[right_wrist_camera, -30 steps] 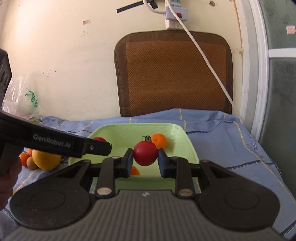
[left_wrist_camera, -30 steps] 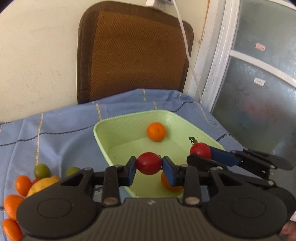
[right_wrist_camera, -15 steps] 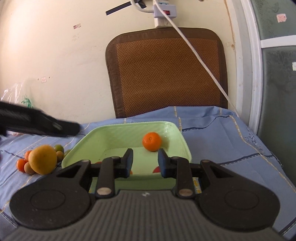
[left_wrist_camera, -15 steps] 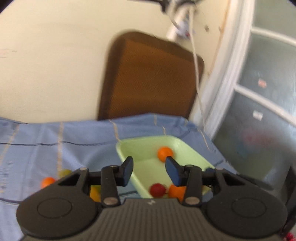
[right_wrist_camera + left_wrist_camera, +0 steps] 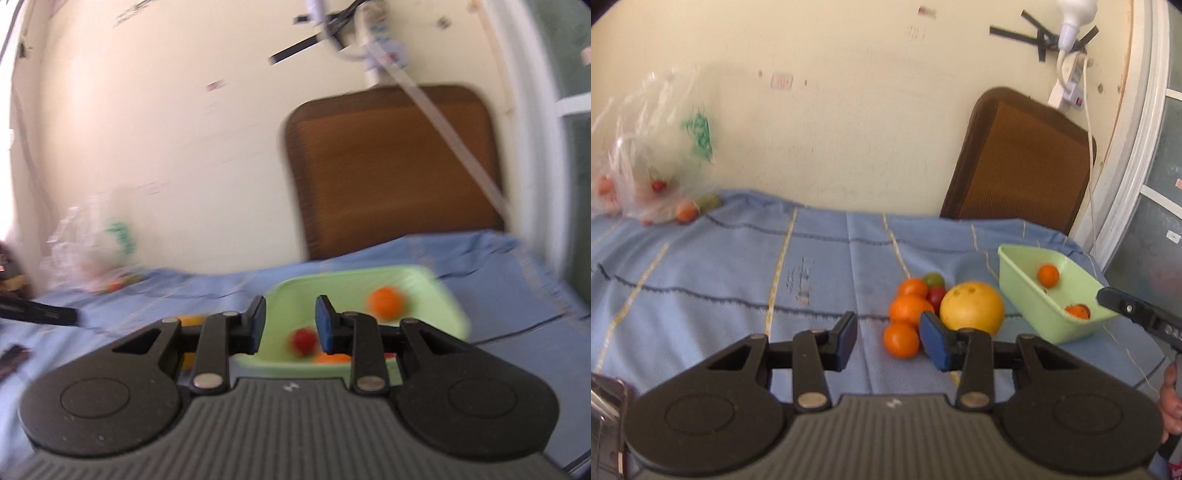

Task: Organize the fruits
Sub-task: 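Grasp a small tangerine with the left tool while the right tool grasps the brown kiwi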

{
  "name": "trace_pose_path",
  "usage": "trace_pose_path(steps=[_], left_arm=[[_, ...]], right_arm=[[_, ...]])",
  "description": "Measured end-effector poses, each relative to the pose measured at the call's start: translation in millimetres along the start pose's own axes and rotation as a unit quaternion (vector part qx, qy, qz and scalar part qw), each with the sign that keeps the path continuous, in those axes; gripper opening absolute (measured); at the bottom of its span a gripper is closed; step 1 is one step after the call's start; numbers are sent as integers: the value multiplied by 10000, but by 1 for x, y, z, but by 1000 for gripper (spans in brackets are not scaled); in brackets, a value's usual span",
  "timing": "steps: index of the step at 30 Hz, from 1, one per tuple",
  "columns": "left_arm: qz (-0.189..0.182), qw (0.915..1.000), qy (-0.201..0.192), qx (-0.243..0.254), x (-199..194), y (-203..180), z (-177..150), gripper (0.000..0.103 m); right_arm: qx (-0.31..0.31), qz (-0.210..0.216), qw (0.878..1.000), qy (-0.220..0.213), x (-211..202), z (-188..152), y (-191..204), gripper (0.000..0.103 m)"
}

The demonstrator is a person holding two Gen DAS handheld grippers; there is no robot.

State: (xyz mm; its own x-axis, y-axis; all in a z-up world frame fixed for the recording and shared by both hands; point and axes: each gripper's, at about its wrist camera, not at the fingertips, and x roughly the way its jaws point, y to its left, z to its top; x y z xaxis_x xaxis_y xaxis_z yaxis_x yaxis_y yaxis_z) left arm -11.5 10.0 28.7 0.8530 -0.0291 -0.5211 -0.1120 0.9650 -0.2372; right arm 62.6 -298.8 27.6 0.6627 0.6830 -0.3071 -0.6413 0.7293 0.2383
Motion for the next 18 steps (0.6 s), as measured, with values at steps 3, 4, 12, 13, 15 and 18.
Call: trace_pose_path(steps=[3, 4, 12, 13, 15, 18], left_arm=[[-472, 9980, 288, -307, 18, 13, -4, 38], [-621, 9967, 359, -389, 24, 15, -4, 39], [-978, 9917, 474, -691, 50, 25, -9, 40], [-1016, 9910, 482, -726, 52, 27, -11, 39], [-1051, 9900, 511, -790, 56, 30, -13, 33], [-1150, 9874, 522, -951, 60, 38, -17, 28]], right_arm=[[-352, 556, 9956, 662, 26, -7, 37, 32], [-467, 638, 9933, 844, 37, -10, 48, 32], [-485, 623, 9850, 1531, 100, -22, 83, 32], [-446, 594, 9848, 1570, 103, -22, 83, 32], [-348, 524, 9843, 1650, 106, -25, 83, 32], [-296, 381, 9858, 1609, 111, -27, 86, 33]])
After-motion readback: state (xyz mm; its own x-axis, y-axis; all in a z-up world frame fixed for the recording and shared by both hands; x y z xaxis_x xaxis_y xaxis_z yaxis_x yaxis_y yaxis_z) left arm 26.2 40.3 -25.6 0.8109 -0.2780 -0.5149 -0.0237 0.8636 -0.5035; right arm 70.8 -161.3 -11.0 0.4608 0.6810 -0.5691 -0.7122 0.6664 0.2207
